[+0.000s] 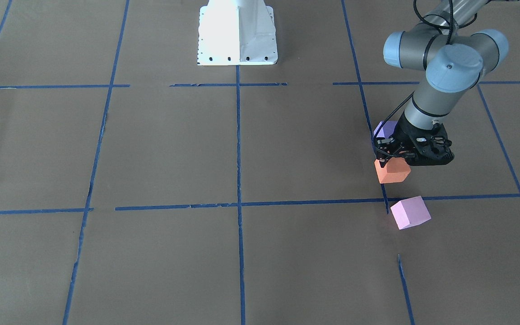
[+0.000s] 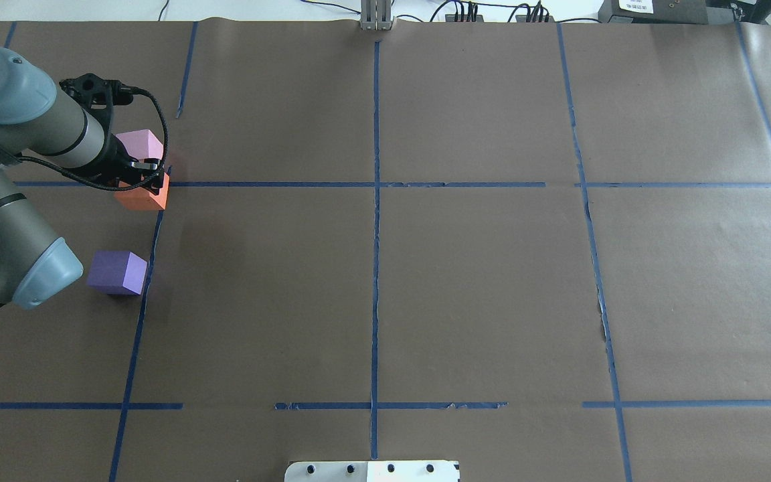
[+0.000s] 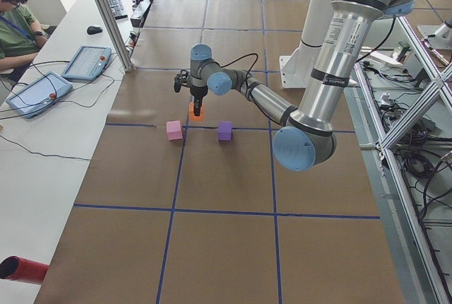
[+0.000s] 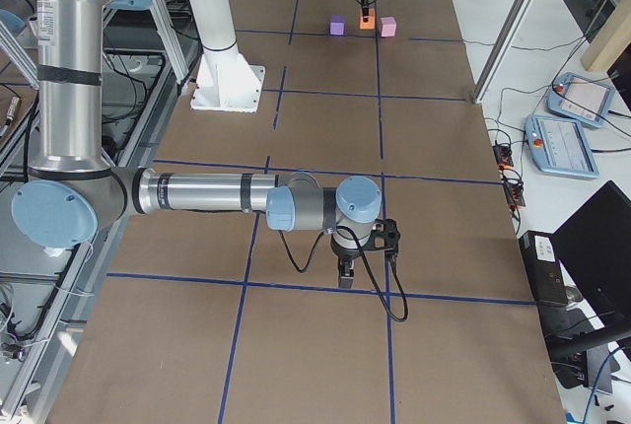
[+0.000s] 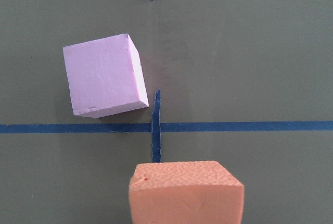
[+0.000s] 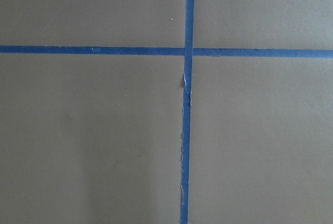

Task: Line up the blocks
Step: 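Carry the orange cube with the left gripper toward the pink cube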

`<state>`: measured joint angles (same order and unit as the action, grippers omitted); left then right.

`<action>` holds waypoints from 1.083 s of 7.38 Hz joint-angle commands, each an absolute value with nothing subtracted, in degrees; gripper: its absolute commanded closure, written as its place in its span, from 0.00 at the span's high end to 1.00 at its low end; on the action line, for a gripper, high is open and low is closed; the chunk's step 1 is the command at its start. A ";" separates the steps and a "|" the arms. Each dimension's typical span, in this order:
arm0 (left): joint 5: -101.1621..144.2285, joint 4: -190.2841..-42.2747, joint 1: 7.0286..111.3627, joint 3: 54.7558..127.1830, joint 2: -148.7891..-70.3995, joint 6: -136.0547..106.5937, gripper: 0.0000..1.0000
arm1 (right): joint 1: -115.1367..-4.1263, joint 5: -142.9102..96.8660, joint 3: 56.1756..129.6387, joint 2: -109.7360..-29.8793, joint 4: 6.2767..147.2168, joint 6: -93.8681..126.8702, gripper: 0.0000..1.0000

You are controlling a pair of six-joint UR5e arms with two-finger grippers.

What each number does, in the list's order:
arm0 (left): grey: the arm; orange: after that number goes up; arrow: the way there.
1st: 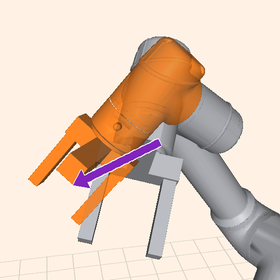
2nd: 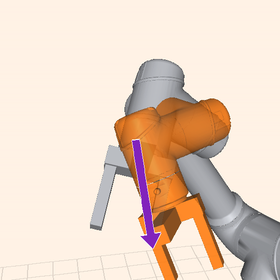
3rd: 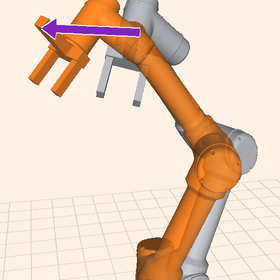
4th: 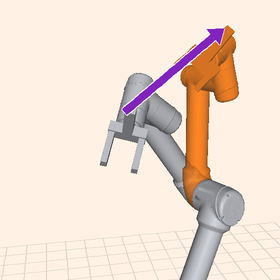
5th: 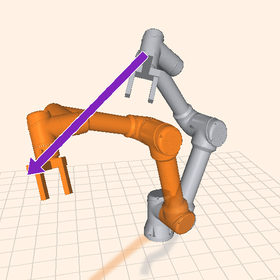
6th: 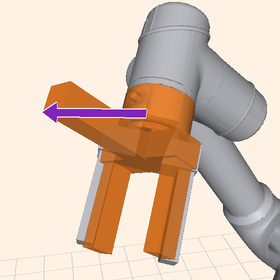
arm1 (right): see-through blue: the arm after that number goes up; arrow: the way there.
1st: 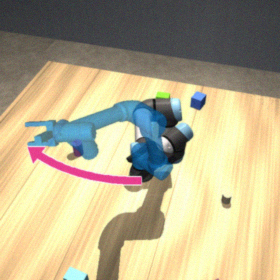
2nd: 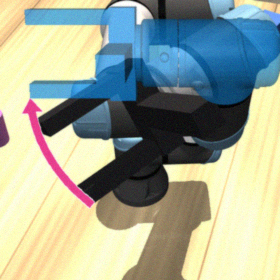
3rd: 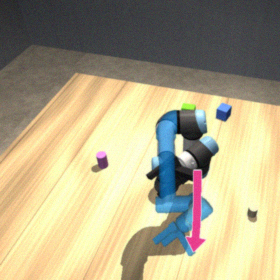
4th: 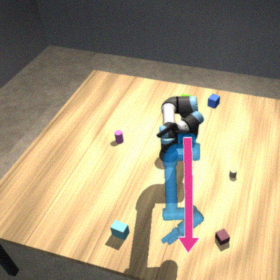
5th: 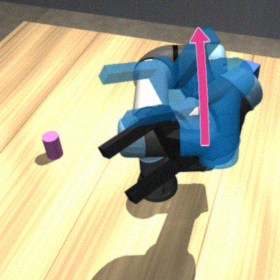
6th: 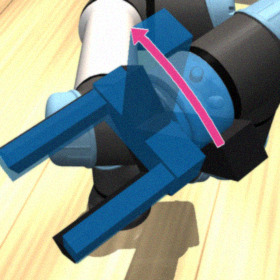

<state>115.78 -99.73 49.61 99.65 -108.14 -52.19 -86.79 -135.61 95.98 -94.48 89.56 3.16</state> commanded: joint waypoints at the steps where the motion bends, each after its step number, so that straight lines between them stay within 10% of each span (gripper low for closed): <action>1: 118.56 -99.93 49.83 97.58 -107.05 -51.07 0.00 | -86.84 -135.62 95.98 -94.48 89.56 3.16 1.00; 8: 124.10 -101.25 52.12 91.50 -107.67 -46.76 0.06 | -86.84 -135.62 95.98 -94.48 89.56 3.16 1.00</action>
<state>123.12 -101.24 51.77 92.13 -107.61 -48.00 -86.83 -135.62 95.97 -94.48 89.56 3.17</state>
